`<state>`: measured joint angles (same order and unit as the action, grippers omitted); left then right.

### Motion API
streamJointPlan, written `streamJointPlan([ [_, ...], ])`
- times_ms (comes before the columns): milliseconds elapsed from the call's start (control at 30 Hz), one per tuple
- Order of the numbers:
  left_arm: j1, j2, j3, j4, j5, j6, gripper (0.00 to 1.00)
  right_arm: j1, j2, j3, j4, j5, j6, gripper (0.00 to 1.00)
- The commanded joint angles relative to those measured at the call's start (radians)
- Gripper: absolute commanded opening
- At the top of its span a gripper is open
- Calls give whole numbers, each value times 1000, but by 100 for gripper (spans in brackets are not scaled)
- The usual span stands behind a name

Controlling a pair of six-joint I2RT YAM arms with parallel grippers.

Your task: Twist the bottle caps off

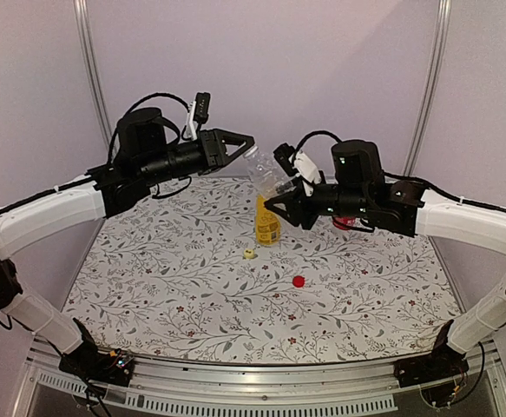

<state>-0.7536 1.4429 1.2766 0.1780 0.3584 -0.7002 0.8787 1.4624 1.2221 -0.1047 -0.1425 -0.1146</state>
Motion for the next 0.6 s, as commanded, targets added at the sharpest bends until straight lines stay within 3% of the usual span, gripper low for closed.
streamJointPlan([
  [0, -48, 52, 18, -29, -77, -121, 11, 18, 49, 39, -29, 308, -52, 30],
  [100, -48, 84, 65, -83, -88, -118, 16, 23, 59, 37, -20, 350, -69, 30],
  [200, -47, 101, 95, -108, -87, -103, 30, 23, 54, 20, 1, 323, -65, 30],
  [400, -39, 55, 48, -79, -102, -30, 70, 23, 13, -30, 36, 169, -47, 30],
  [567, 5, -60, -100, 78, -60, 47, 96, 11, -12, -56, 32, 5, -29, 30],
])
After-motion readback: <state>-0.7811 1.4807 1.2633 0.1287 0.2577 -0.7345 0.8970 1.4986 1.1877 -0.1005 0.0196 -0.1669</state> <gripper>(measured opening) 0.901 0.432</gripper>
